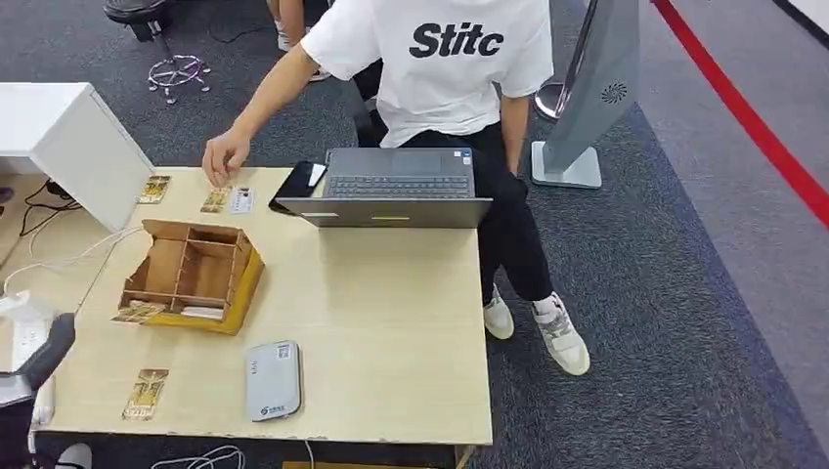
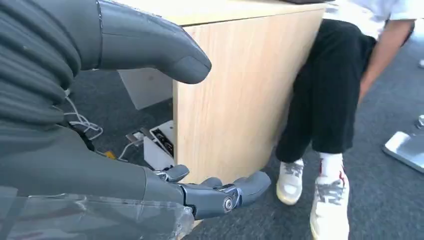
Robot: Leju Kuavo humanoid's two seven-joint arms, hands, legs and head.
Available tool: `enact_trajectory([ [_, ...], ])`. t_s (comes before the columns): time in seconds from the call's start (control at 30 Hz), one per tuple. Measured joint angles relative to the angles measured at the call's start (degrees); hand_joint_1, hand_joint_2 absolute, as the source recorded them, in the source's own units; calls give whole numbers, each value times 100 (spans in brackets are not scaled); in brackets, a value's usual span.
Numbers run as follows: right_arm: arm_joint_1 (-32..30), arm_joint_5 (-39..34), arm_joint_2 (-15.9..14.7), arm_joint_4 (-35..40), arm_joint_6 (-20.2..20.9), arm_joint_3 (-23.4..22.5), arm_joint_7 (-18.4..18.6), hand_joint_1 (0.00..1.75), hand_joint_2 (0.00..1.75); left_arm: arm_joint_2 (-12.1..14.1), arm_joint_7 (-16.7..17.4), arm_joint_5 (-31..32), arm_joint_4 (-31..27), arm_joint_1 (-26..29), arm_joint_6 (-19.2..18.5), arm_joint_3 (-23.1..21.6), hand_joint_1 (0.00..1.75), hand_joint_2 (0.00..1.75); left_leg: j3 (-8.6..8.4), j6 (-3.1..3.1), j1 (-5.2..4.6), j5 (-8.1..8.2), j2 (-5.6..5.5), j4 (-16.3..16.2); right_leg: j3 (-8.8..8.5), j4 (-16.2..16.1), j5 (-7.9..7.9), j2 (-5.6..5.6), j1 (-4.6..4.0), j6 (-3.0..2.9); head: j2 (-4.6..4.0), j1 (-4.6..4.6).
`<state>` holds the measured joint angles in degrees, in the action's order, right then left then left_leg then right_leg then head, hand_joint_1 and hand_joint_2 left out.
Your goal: Pass the card to the sensor for recognition and then transmit it.
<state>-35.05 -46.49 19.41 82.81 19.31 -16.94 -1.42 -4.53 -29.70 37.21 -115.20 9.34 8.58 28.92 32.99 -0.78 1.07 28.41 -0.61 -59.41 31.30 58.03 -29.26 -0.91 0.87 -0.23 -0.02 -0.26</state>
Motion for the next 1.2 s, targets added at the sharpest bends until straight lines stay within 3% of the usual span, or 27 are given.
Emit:
enact_trajectory([
  [0.07,-142,-53,0,226,-154,154,-94,0,175,-461,-105,-156,-108,71,-404,619,0,175,2,4,0,3,0,0,-1,-1,0,0,0,0,0,-2],
  [0.1,-190,-77,0,309,-228,215,-138,10,175,-647,-94,-217,-114,75,-577,888,0,175,3,6,-1,5,0,0,-1,-1,0,0,0,0,0,7],
  [0.13,-236,-103,0,402,-315,284,-194,103,175,-778,14,-308,-114,106,-696,1183,70,175,1,6,0,5,1,0,-1,-1,0,-1,0,0,0,0],
  [0.17,-276,-149,0,479,-383,330,-249,175,175,-905,164,-421,-108,164,-785,1421,175,175,0,6,0,5,5,1,0,0,0,-4,0,0,0,4],
  [0.33,-367,-337,0,790,-492,462,-415,175,175,-1265,1281,-1236,335,229,-941,2405,175,175,-8,6,2,5,0,1,3,-1,-5,2,0,-5,0,0],
  [0.37,-367,-346,0,827,-492,470,-415,175,175,-1304,1359,-1319,450,243,-902,2518,175,175,-7,5,4,5,1,1,3,-1,-5,1,0,-5,0,-2],
  [0.77,-370,-383,0,976,-488,523,-411,175,175,-1442,1519,-1441,889,358,-705,2828,175,175,-6,6,2,5,-4,1,-1,-1,-5,9,-1,-5,0,0],
  [0.83,-365,-370,0,980,-479,523,-387,175,175,-1459,2045,-1715,957,358,-490,2839,175,175,-6,6,1,5,-5,1,-8,-1,-5,10,-1,-5,0,2],
  [0.93,-326,-284,0,975,-365,486,-264,175,175,-1472,2807,-2064,1299,368,129,2839,175,175,-8,6,1,5,-4,1,-6,-1,-5,9,0,-5,0,0],
  [0.97,-280,-258,0,958,-261,429,-195,99,175,-1485,3098,-2171,1576,373,406,2839,175,175,-12,6,1,5,-4,1,0,-2,-5,9,0,-5,0,0],
  [1.0,-240,-221,0,945,-179,376,-129,0,175,-1496,3360,-2325,1780,375,530,2839,136,175,-12,6,1,5,-5,1,-2,-2,-5,9,0,-5,0,2],
  [1.03,-176,-102,0,910,-11,311,14,0,175,-1516,3825,-2659,2026,379,630,2828,0,175,-12,6,1,5,-5,1,-1,-4,-5,9,0,-5,0,0],
  [1.1,87,315,-2,647,672,19,449,0,175,-1549,4919,-3846,2564,453,683,2654,0,175,-18,7,-2,6,5,1,-1,-4,-5,-2,1,-5,0,0],
  [1.13,238,527,-2,470,1016,-180,628,0,175,-1549,5239,-4270,2798,563,620,2504,0,175,-22,5,-1,14,12,0,-1,-5,-5,-8,0,-5,0,-7],
  [1.17,373,667,-2,295,1312,-374,717,0,175,-1562,5494,-4405,2971,713,459,2313,0,175,-24,7,-1,18,13,-1,-3,-7,-6,-9,1,-3,0,-4],
  [1.2,463,752,-2,155,1504,-558,758,0,175,-1581,5723,-4143,3131,818,217,2095,0,175,-22,8,-6,18,3,-1,-7,-7,-14,-3,5,11,0,-2],
])
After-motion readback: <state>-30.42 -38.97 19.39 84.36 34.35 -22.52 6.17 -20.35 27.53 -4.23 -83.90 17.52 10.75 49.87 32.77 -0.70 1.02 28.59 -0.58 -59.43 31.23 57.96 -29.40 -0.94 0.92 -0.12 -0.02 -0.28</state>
